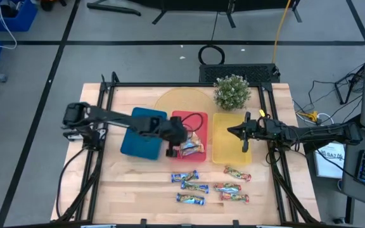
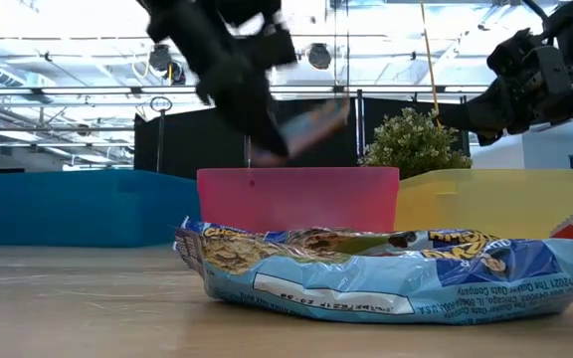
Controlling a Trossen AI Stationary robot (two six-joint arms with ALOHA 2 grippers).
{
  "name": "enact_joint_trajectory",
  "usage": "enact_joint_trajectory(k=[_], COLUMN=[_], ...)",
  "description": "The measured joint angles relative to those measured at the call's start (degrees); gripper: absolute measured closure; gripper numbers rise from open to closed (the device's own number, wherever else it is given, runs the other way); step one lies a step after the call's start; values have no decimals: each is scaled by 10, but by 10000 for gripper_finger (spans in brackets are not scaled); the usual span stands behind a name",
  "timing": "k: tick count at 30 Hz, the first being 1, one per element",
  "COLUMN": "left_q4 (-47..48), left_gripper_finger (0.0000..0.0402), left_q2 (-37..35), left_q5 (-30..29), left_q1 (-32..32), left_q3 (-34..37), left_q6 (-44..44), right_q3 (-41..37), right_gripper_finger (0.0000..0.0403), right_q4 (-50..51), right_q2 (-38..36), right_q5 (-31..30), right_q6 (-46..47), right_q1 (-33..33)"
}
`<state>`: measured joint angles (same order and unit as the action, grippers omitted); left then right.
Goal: Pick and place Granola Bars by type
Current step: Put the yellow granola bar into the red bin, then adjust the blue bin
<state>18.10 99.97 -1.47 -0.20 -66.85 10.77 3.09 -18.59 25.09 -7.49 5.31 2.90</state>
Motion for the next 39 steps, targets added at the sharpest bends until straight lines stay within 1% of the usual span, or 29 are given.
enact_joint_trajectory(k=[3,6,9,11,13,17,20,22,24,26,29,32,35,39], left_q4=[-6,-18,-15,-10,-6,26,73,102,169,262,404,502,531,501], left_gripper_finger=[345,351,355,343,314,232,173,142,118,102,94,102,122,152], left_q2=[35,67,80,81,81,75,75,75,67,53,15,-31,-81,-138], left_q5=[19,35,39,39,31,2,-23,-43,-65,-72,-58,-56,-51,-14], left_q1=[15,22,22,19,12,-1,-9,-15,-26,-40,-72,-116,-161,-211], left_q3=[-2,-3,-10,-16,-27,-65,-99,-125,-154,-186,-205,-176,-115,-19], left_q6=[19,37,50,55,56,61,61,61,56,37,-28,-114,-194,-293], right_q3=[0,0,0,0,0,0,0,0,0,0,0,0,0,0], right_gripper_finger=[403,403,403,403,403,403,403,403,403,403,403,403,403,403], right_q4=[0,0,2,1,2,3,3,3,3,4,7,8,5,-6], right_q2=[1,1,2,4,5,7,7,7,7,7,8,9,11,13], right_q5=[0,0,0,0,0,1,1,1,1,1,1,1,1,1], right_q6=[0,-2,-2,-2,-2,-4,-4,-4,-4,-4,-4,-4,-4,2], right_q1=[0,0,0,0,0,0,0,0,0,0,0,0,0,0])
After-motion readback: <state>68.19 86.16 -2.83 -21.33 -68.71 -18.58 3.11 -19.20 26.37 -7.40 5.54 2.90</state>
